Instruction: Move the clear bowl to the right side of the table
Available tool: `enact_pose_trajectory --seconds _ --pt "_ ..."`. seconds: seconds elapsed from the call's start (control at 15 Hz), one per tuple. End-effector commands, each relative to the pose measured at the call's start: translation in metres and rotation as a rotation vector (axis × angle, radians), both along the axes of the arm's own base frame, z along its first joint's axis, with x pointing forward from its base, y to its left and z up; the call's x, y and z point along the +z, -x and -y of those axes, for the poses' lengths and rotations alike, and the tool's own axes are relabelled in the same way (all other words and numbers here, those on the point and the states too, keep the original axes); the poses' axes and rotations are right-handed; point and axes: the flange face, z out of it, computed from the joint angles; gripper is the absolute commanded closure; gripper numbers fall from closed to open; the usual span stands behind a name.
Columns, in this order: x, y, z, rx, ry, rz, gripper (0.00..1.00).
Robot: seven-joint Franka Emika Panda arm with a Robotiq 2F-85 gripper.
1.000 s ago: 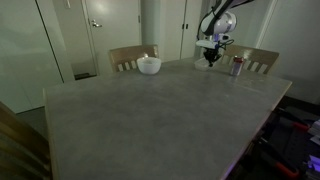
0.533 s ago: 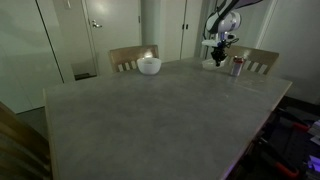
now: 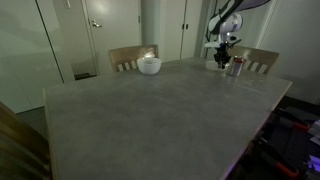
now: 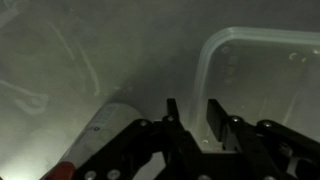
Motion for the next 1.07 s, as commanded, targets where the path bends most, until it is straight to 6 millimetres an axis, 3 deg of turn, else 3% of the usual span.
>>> enact_pose_trajectory --seconds 0.0,0.33,0.53,1.0 --pt "0.001 -0.008 0.003 0.002 -0.025 0.013 0.32" --pt "0.031 -0.031 -0.016 0.088 0.003 0.061 0.0" --pt "0.049 -0.046 -0.029 0.187 -0.008 0.072 0.0" --pt "0.087 -0.067 -0.081 0.498 -0.151 0.079 0.0"
